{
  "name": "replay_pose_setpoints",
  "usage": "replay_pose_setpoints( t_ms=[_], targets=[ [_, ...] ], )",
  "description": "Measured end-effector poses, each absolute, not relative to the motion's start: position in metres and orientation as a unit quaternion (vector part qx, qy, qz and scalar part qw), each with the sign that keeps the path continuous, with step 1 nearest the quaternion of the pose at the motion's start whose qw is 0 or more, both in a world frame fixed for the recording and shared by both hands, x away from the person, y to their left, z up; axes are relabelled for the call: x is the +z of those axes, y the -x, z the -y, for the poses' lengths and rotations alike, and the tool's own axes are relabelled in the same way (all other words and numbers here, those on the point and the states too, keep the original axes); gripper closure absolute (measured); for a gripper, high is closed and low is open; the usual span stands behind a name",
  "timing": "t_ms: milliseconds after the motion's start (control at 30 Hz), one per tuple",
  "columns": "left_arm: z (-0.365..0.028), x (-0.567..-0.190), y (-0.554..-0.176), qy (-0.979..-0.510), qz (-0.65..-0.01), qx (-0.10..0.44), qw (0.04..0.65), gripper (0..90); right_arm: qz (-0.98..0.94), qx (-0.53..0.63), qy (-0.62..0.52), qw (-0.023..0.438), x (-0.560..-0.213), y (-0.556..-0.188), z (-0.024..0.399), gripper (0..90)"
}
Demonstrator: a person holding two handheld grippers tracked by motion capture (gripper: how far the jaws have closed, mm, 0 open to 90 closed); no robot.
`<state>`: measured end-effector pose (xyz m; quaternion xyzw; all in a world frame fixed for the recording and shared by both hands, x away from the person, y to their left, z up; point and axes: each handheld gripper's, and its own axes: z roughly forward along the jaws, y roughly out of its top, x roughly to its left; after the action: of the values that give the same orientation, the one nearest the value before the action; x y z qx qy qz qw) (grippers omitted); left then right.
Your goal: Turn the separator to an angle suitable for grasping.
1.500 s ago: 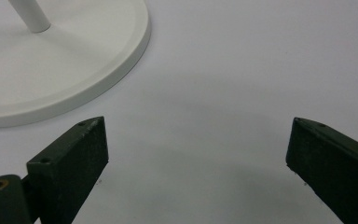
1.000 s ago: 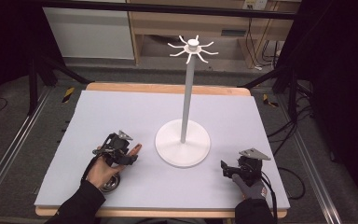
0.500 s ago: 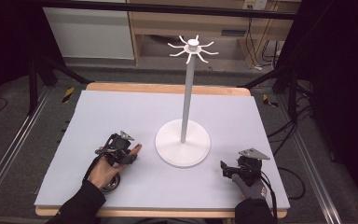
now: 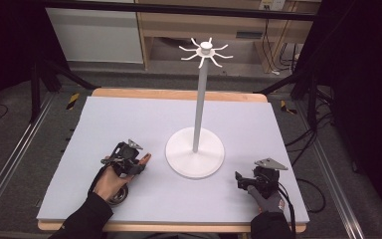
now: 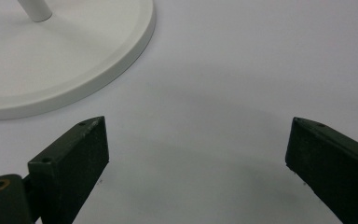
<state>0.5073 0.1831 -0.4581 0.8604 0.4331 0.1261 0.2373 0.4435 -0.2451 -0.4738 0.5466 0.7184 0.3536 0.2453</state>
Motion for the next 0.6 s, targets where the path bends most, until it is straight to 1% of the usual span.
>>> replay_pose_setpoints(
  t_ms=[200,433,600],
  targets=[
    [-0.1826,-0.4571,-0.5086,-0.862,-0.434,0.124,0.231,65.3,-0.72,0.351,-0.546,0.247,-0.4742,-0.4437,0.2451,6.3],
    [-0.1846,-0.4557,-0.5127,-0.861,-0.439,0.11,0.232,66.6,-0.717,0.351,-0.55,0.245,-0.4737,-0.4437,0.2453,6.3],
    [-0.1825,-0.4555,-0.5111,-0.866,-0.43,0.122,0.225,66.8,-0.718,0.351,-0.549,0.244,-0.4738,-0.4444,0.2457,6.3]
  ],
)
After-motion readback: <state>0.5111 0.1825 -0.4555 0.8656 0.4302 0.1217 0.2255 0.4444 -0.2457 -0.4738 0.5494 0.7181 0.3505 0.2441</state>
